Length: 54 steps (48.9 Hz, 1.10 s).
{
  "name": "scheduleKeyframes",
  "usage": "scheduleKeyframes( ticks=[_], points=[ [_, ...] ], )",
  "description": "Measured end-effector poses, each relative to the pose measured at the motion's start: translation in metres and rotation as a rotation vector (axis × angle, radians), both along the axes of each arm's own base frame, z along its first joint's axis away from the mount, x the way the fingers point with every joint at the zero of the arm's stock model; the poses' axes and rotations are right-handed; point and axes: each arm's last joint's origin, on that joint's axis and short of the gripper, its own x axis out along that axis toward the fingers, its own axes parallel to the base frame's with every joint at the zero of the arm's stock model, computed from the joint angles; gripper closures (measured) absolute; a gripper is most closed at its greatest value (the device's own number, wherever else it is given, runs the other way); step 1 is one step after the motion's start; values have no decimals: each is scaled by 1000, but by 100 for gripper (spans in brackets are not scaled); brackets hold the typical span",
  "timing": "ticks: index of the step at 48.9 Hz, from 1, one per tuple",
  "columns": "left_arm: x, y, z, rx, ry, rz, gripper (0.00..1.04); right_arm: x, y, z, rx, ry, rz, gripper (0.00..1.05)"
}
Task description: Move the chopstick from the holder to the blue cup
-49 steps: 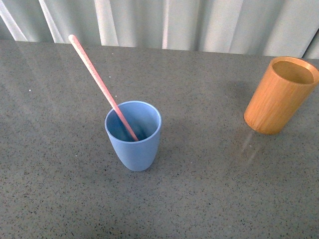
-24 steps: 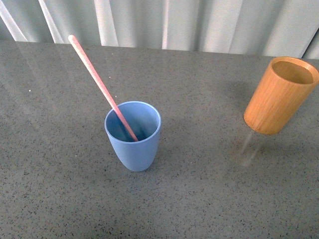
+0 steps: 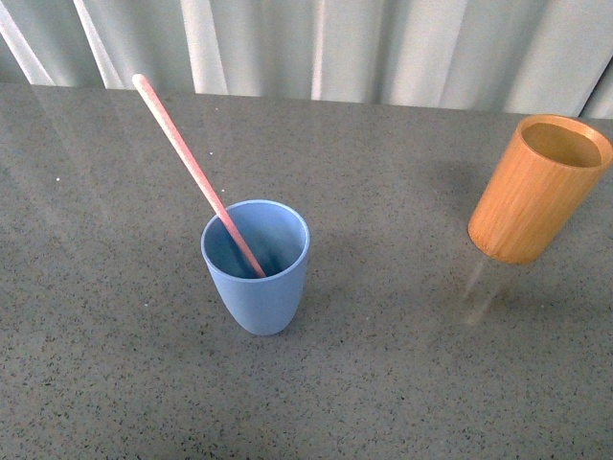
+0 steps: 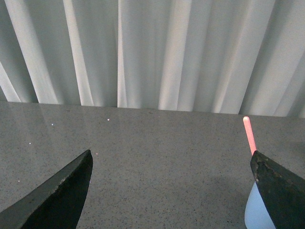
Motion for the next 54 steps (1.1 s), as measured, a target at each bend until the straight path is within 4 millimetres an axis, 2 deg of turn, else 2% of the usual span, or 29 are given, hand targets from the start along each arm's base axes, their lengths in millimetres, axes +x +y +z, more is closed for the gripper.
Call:
scheduleKeyframes(
  ticks=[12, 18, 31, 34, 48, 53, 54],
  points=[
    [0, 0, 0, 0, 0, 0, 7, -5, 0, 0, 0, 0, 0, 104],
    [0, 0, 0, 0, 0, 1, 7, -14, 0, -4, 0, 17, 0, 104],
    [0, 0, 0, 0, -1, 0, 7, -16, 0, -3, 0, 6, 0, 104],
    [0, 0, 0, 0, -1, 0, 7, -16, 0, -3, 0, 6, 0, 93],
    [0, 0, 0, 0, -1, 0, 7, -16, 0, -3, 0, 6, 0, 30],
    [0, 0, 0, 0, -1, 0, 7, -16, 0, -3, 1, 6, 0, 9],
    [0, 0, 0, 0, -1, 0, 7, -16, 0, -3, 1, 6, 0, 8]
  ],
)
